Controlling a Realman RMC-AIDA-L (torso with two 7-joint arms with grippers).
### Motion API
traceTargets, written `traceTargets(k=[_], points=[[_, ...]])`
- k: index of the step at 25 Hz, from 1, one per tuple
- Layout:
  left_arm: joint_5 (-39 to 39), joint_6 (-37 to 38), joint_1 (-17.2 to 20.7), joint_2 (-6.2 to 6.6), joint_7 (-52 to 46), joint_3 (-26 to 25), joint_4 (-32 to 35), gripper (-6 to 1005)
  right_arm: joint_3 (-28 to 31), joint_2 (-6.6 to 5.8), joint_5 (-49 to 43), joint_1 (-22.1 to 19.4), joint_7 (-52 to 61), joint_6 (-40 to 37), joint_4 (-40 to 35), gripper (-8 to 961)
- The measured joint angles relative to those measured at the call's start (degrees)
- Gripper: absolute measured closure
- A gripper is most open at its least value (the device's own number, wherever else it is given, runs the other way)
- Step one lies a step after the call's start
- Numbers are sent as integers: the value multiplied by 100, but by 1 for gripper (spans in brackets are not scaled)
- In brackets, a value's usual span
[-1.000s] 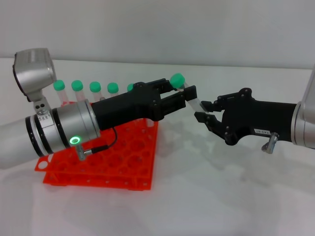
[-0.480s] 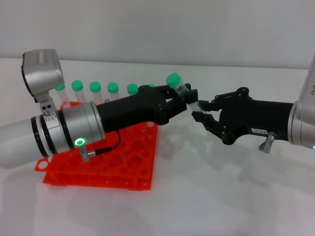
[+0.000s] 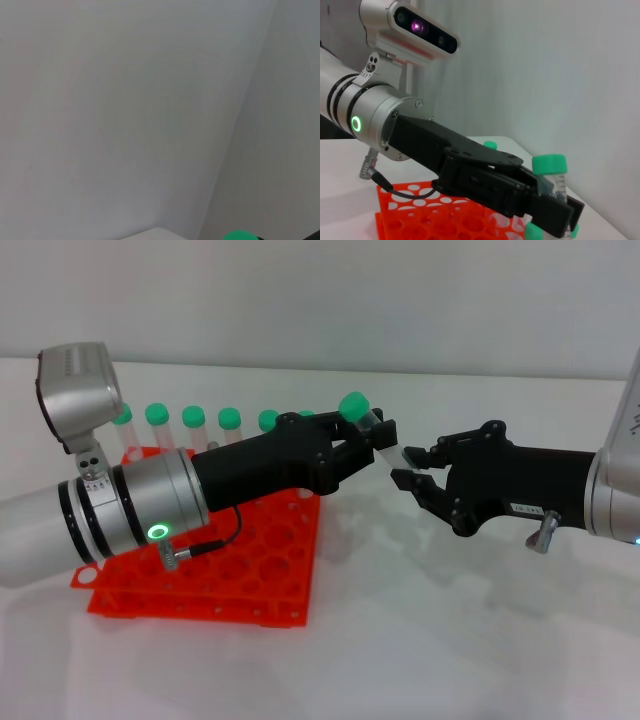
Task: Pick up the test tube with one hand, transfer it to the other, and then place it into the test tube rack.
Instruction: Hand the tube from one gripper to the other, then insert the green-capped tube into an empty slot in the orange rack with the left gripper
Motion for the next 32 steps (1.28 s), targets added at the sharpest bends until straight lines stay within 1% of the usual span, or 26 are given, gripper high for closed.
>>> traceTargets(k=[9, 14, 18, 20, 22, 23, 25, 29, 32], points=[[-27, -2, 8, 3, 5, -9, 34, 787, -38, 0, -34, -5, 57, 16, 27, 663], [-16, -3, 7, 12, -6, -7, 61, 787, -13, 1, -33, -5, 71, -220, 75, 423], [49, -3, -9, 45, -276, -4, 250, 787, 133, 1, -35, -19, 73, -490, 250, 286], [250, -3, 39, 52, -672, 1, 604, 787, 282, 0, -26, -31, 73, -574, 385, 218], [650, -3, 174, 53, -1357, 3, 1302, 787, 436, 0, -16, -39, 55, -596, 507, 162], [766, -3, 217, 55, -1564, 2, 1527, 787, 519, 1, -11, -42, 42, -607, 582, 134], [1250, 16, 395, 54, -2376, 4, 2412, 787, 664, 1, -7, -49, 32, -617, 711, 78], [2145, 70, 582, 54, -3778, -19, 3826, 788, 924, 1, 26, -65, 18, -618, 940, 81], [2949, 66, 597, 54, -4696, -39, 4743, 788, 1066, 1, 78, -88, -32, -605, 1037, 83]])
